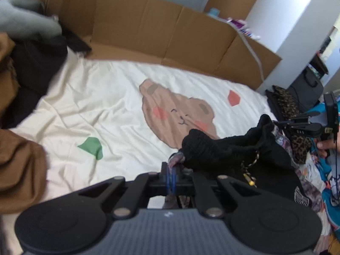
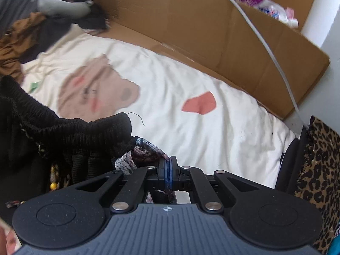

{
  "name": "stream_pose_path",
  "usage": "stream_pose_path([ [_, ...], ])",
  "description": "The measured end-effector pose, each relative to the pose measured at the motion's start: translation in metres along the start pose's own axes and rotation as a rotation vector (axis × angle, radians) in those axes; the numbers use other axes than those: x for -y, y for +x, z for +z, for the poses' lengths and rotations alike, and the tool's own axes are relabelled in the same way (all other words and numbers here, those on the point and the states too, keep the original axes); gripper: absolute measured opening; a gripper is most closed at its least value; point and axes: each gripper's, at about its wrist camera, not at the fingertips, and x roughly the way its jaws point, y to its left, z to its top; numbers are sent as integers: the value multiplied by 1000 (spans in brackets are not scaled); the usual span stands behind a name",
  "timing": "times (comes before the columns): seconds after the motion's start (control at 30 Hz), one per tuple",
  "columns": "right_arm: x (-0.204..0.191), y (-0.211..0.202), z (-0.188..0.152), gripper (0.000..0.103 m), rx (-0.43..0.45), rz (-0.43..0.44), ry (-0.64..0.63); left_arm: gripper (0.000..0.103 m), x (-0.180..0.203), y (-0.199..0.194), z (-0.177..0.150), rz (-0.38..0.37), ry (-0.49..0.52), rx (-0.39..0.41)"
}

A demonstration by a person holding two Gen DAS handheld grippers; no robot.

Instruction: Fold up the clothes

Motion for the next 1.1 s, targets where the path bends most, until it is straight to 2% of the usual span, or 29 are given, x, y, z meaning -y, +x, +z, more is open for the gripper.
stream_pose_path([
  [0.2, 9, 51, -2, 0, -56, -13, 22, 3, -21, 62, -3, -12, -45, -94],
  [0.37, 16, 67, -9, 1, -92, 36, 25, 6, -33, 82, -16, -29, -54, -152],
  [0.53, 29, 50, -6, 10, -77, 61, -2, 22, -44, 60, -7, -91, -83, -127],
  [0.6, 36, 42, -1, 11, -53, 83, 24, 34, -48, 48, 0, -114, -109, -95],
  [0.63, 39, 39, 2, 17, -46, 110, 44, 38, -49, 46, 4, -124, -130, -75],
  [0.67, 41, 37, 5, 27, -40, 132, 61, 45, -50, 43, 8, -134, -150, -55],
  [0.7, 40, 36, 7, 42, -36, 143, 68, 48, -51, 44, 11, -153, -173, -44],
  [0.73, 37, 37, 9, 53, -32, 152, 66, 48, -52, 47, 13, -166, -190, -40],
  [0.97, 12, 70, 18, 55, -76, 223, 34, 48, -49, 90, 3, -147, -191, -136],
  [1.07, 0, 87, 10, 65, -132, 198, -19, 48, -50, 100, -10, -124, -194, -177],
  [1.1, -1, 91, 7, 66, -139, 191, -29, 48, -52, 101, -14, -126, -215, -165],
])
